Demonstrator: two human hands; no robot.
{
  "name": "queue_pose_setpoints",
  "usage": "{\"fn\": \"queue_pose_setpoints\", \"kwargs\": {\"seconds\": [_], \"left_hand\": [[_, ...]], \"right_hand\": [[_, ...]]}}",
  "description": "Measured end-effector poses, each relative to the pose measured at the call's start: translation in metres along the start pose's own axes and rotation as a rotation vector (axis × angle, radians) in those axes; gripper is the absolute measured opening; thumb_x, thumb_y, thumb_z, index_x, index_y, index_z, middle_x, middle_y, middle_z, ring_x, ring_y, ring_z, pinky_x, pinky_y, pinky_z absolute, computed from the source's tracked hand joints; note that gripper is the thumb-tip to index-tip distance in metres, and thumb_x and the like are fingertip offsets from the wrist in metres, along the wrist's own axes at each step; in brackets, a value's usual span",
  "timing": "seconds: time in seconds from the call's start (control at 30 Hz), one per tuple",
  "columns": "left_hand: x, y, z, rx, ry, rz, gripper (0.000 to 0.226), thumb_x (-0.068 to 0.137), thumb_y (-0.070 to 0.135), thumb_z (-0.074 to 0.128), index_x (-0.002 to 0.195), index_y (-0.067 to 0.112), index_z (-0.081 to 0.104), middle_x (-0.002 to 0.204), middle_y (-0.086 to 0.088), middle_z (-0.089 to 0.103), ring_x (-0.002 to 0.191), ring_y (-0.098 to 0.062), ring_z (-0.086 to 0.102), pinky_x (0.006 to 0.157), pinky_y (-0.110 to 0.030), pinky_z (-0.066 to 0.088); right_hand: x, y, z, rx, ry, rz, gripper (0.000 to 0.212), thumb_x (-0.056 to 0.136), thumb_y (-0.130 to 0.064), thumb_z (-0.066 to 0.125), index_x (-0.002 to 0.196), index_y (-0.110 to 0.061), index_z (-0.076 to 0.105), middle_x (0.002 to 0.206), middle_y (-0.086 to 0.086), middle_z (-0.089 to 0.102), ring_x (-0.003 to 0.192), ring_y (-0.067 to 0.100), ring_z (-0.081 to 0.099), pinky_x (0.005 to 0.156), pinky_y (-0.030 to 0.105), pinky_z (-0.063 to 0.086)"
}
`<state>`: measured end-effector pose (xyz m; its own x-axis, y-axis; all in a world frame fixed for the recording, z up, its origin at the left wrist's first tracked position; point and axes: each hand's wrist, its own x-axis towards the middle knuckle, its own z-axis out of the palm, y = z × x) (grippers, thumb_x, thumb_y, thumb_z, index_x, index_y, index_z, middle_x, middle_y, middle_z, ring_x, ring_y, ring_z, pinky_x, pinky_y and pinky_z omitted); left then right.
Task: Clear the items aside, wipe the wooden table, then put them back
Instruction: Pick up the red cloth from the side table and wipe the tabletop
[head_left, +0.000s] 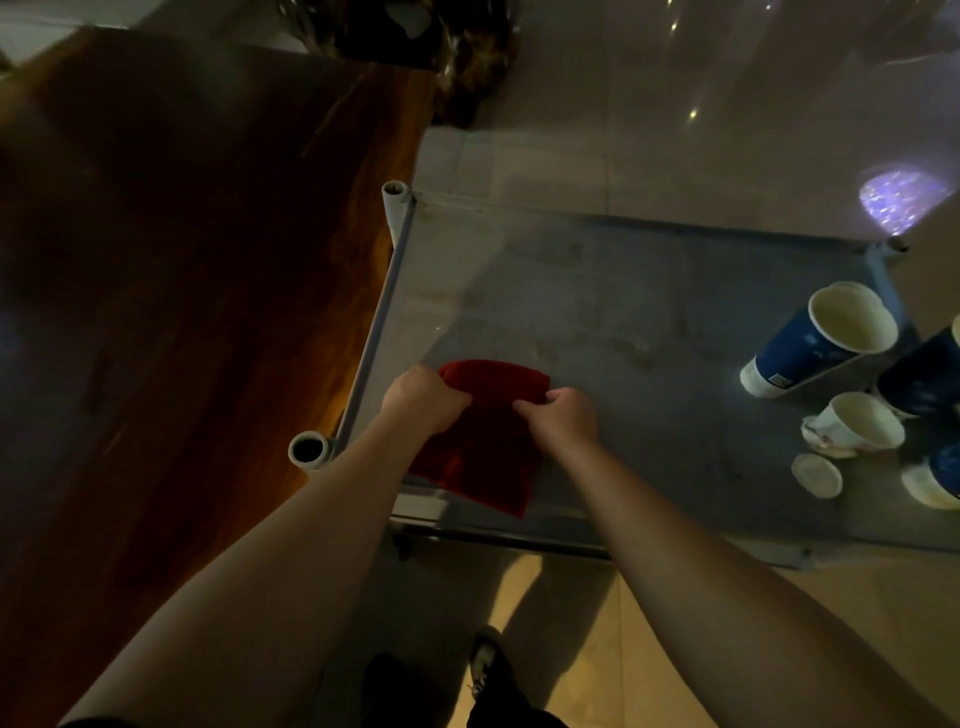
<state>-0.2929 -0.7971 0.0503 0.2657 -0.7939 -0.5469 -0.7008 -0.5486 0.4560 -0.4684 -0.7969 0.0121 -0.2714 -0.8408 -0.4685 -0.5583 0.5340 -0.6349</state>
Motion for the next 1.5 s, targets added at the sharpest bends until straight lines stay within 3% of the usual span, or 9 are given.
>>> {"fn": "queue_pose_setpoints", "kwargs": {"seconds": [0.27, 0.43, 0.6, 0.73, 0.8, 0.97, 1.13, 1.3, 1.5], "left_hand": [[-0.029, -0.003, -0.011, -0.212, -0.061, 0.196, 0.028, 0.096, 0.035, 0.063, 0.121, 0.021, 0.064, 0.096, -0.002, 0.067, 0.086, -0.016, 0.065, 0.071, -0.031, 0.05], [-0.058, -0.007, -0.029, -0.44, -0.099, 0.257, 0.025, 0.096, 0.028, 0.063, 0.12, 0.029, 0.059, 0.098, -0.003, 0.07, 0.087, -0.019, 0.07, 0.074, -0.033, 0.057], [-0.09, -0.023, -0.054, -0.765, -0.169, 0.272, 0.027, 0.092, 0.021, 0.065, 0.119, 0.022, 0.065, 0.112, -0.012, 0.069, 0.104, -0.033, 0.068, 0.091, -0.049, 0.057], [-0.114, -0.049, -0.078, -1.016, -0.257, 0.358, 0.053, 0.082, 0.017, 0.065, 0.133, 0.008, 0.058, 0.105, -0.014, 0.071, 0.09, -0.027, 0.073, 0.07, -0.033, 0.059], [-0.127, -0.066, -0.089, -1.086, -0.249, 0.366, 0.055, 0.083, 0.017, 0.063, 0.137, 0.01, 0.057, 0.111, -0.016, 0.072, 0.095, -0.031, 0.073, 0.072, -0.033, 0.059], [-0.161, -0.118, -0.105, -1.201, -0.074, 0.367, 0.049, 0.085, 0.019, 0.067, 0.133, 0.017, 0.063, 0.125, -0.018, 0.069, 0.11, -0.039, 0.068, 0.083, -0.042, 0.059], [-0.209, -0.169, -0.106, -1.277, 0.162, 0.286, 0.058, 0.074, 0.023, 0.076, 0.13, 0.013, 0.064, 0.131, -0.031, 0.06, 0.119, -0.051, 0.061, 0.103, -0.061, 0.048], [-0.267, -0.222, -0.094, -1.395, 0.355, 0.167, 0.043, 0.082, 0.012, 0.07, 0.125, 0.013, 0.067, 0.118, -0.018, 0.073, 0.106, -0.037, 0.072, 0.085, -0.043, 0.061], [-0.33, -0.279, -0.067, -1.565, 0.566, 0.004, 0.032, 0.089, 0.007, 0.069, 0.121, 0.012, 0.071, 0.117, -0.019, 0.074, 0.106, -0.035, 0.072, 0.085, -0.041, 0.062]], "right_hand": [[-0.006, 0.0, -0.011, 0.232, -0.159, 0.068, 0.046, 0.083, -0.016, 0.08, 0.124, 0.0, 0.066, 0.118, 0.02, 0.072, 0.104, 0.032, 0.07, 0.085, 0.039, 0.057], [-0.02, -0.008, -0.021, 0.408, -0.368, 0.022, 0.032, 0.093, -0.006, 0.064, 0.126, -0.005, 0.066, 0.11, 0.016, 0.073, 0.076, 0.016, 0.064, 0.058, 0.023, 0.049], [-0.039, -0.016, -0.034, 0.513, -0.594, -0.048, 0.025, 0.093, -0.009, 0.06, 0.116, -0.015, 0.067, 0.104, 0.005, 0.074, 0.092, 0.018, 0.068, 0.072, 0.029, 0.049], [-0.053, -0.03, -0.037, 0.522, -0.747, -0.177, 0.031, 0.089, -0.015, 0.067, 0.119, -0.017, 0.068, 0.109, 0.007, 0.078, 0.096, 0.025, 0.075, 0.076, 0.034, 0.055], [-0.064, -0.045, -0.034, 0.486, -0.831, -0.228, 0.041, 0.083, -0.025, 0.075, 0.124, -0.023, 0.067, 0.116, 0.004, 0.076, 0.101, 0.021, 0.075, 0.076, 0.032, 0.06], [-0.094, -0.078, -0.015, 0.47, -1.034, -0.301, 0.056, 0.08, -0.034, 0.08, 0.133, -0.022, 0.064, 0.131, 0.009, 0.07, 0.119, 0.028, 0.067, 0.097, 0.044, 0.052], [-0.136, -0.102, 0.021, 0.429, -1.15, -0.381, 0.054, 0.072, -0.027, 0.084, 0.124, -0.022, 0.07, 0.125, 0.007, 0.074, 0.117, 0.025, 0.069, 0.097, 0.044, 0.051], [-0.182, -0.117, 0.064, 0.362, -1.299, -0.349, 0.067, 0.067, -0.019, 0.084, 0.13, -0.012, 0.062, 0.123, 0.012, 0.074, 0.115, 0.025, 0.07, 0.102, 0.041, 0.049], [-0.246, -0.114, 0.12, 0.257, -1.494, -0.294, 0.056, 0.074, -0.006, 0.076, 0.128, -0.007, 0.062, 0.121, 0.019, 0.073, 0.114, 0.031, 0.07, 0.088, 0.038, 0.06]]}}
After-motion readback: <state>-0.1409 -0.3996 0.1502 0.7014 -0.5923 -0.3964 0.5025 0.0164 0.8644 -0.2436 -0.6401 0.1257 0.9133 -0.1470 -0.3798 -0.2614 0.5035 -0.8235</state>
